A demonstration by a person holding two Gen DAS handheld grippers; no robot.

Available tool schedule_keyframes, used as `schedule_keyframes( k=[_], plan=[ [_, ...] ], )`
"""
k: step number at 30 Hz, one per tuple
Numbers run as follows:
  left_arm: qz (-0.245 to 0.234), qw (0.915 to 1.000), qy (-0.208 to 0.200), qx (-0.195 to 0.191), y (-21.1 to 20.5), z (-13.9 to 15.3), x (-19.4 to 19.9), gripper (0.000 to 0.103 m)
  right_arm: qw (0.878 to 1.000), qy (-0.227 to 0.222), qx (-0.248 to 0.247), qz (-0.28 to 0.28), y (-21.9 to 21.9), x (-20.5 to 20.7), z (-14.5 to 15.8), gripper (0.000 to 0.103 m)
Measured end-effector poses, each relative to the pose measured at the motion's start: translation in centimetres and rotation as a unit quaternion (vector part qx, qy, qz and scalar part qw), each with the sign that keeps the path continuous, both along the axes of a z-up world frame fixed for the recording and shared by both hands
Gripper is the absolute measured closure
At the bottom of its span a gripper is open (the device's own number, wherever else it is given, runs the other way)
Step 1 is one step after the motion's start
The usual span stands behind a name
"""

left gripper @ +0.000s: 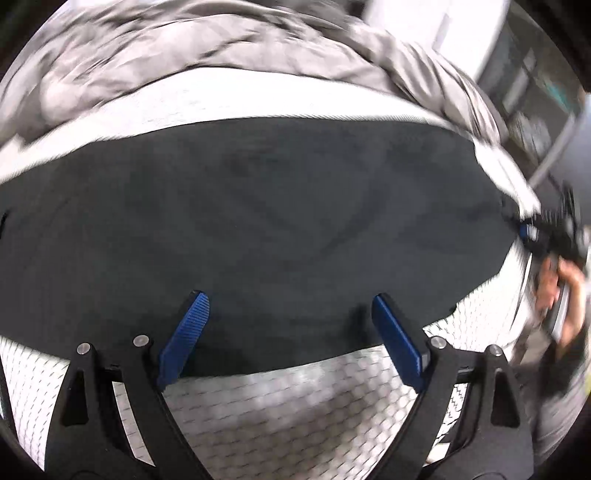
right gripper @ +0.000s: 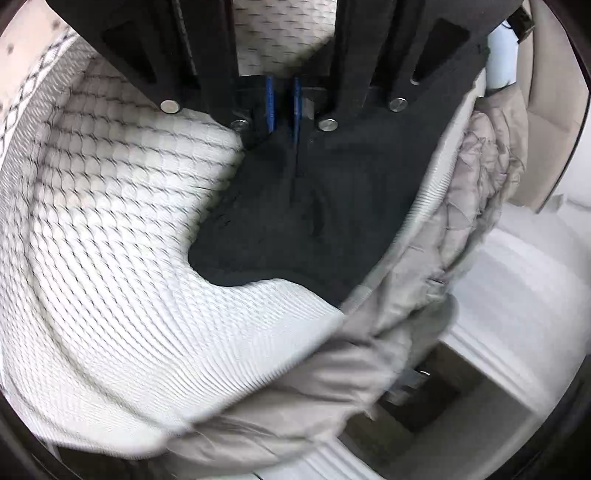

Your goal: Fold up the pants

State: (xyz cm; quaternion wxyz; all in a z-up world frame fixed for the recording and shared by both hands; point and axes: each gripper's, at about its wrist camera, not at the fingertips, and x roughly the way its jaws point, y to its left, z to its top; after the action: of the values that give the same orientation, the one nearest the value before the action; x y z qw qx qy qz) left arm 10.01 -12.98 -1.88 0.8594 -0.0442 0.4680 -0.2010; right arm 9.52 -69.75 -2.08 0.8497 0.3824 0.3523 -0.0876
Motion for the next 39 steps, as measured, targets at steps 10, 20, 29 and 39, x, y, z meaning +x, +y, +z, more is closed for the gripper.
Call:
schedule_keyframes(
  k=[10,20,29,39],
  plan=[
    [0.295,0.9452,0.015,-0.138,21.7,0.2,-3.1,0.021,0.998,-0.037,0.056,0.017,0.2,-3.2,0.7,0.053],
    [0.355,0.9069,0.063,-0.219,29.3,-3.7,3.1,0.087,0.997,-0.029,0.044,0.056,2.4,-2.2,0.7,0.048],
    [0.364,0.9145,0.005,-0.177,29.5,-1.3,0.6,0.098,0.996,-0.030,0.055,0.061,2.7,-0.8,0.3,0.048],
    [0.368,0.9163,0.032,-0.154,30.3,-2.0,-3.0,0.097,0.997,-0.033,0.054,0.040,2.1,-0.7,0.5,0.048]
  ],
)
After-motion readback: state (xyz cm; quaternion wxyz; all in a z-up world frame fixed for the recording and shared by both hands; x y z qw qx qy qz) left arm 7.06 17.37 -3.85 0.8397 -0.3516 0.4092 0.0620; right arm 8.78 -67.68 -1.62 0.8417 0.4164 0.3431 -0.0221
